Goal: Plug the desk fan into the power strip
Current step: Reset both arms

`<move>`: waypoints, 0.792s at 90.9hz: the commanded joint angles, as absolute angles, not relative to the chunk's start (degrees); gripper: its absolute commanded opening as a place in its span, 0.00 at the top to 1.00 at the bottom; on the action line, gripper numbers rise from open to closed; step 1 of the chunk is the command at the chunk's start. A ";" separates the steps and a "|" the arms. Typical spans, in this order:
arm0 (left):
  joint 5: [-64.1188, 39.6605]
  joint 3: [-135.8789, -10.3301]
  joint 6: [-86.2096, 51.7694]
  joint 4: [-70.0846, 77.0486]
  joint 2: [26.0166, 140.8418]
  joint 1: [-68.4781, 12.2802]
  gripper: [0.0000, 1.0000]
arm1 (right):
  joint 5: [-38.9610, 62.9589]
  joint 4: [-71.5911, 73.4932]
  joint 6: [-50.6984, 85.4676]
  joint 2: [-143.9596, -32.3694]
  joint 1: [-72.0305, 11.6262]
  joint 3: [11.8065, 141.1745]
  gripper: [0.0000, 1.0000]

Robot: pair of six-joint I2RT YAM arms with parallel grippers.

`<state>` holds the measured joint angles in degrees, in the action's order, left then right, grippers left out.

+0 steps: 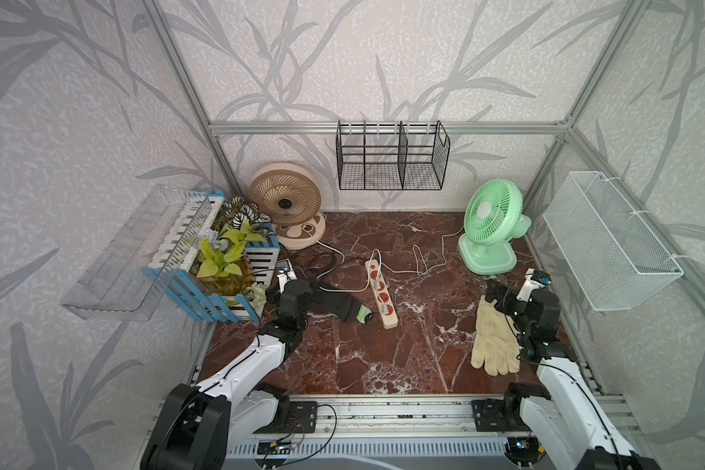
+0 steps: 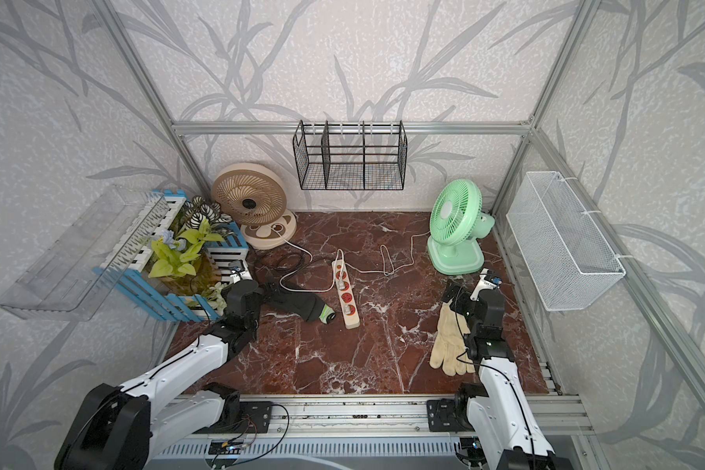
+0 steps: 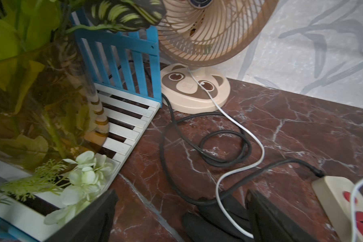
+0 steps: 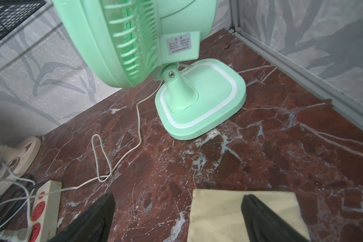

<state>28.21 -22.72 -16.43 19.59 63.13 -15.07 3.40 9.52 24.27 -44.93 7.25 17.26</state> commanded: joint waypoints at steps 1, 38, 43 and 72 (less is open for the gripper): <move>30.59 -24.41 -13.33 21.37 65.50 -12.93 0.00 | -2.21 20.97 22.95 -44.65 7.56 14.11 0.01; 21.26 -16.03 -7.40 45.38 72.86 -5.75 0.00 | -5.96 31.88 19.70 -54.09 7.48 10.37 0.01; 21.27 -16.04 -7.10 48.36 74.31 -5.33 0.00 | -6.55 35.69 19.62 -57.01 7.47 9.58 0.01; 20.74 -13.37 -1.97 66.29 81.14 -4.48 0.00 | -10.60 50.61 14.58 -72.75 4.42 12.70 0.01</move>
<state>21.89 -15.73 -5.13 53.87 80.09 -4.80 -7.75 43.97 19.05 -69.80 6.28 9.10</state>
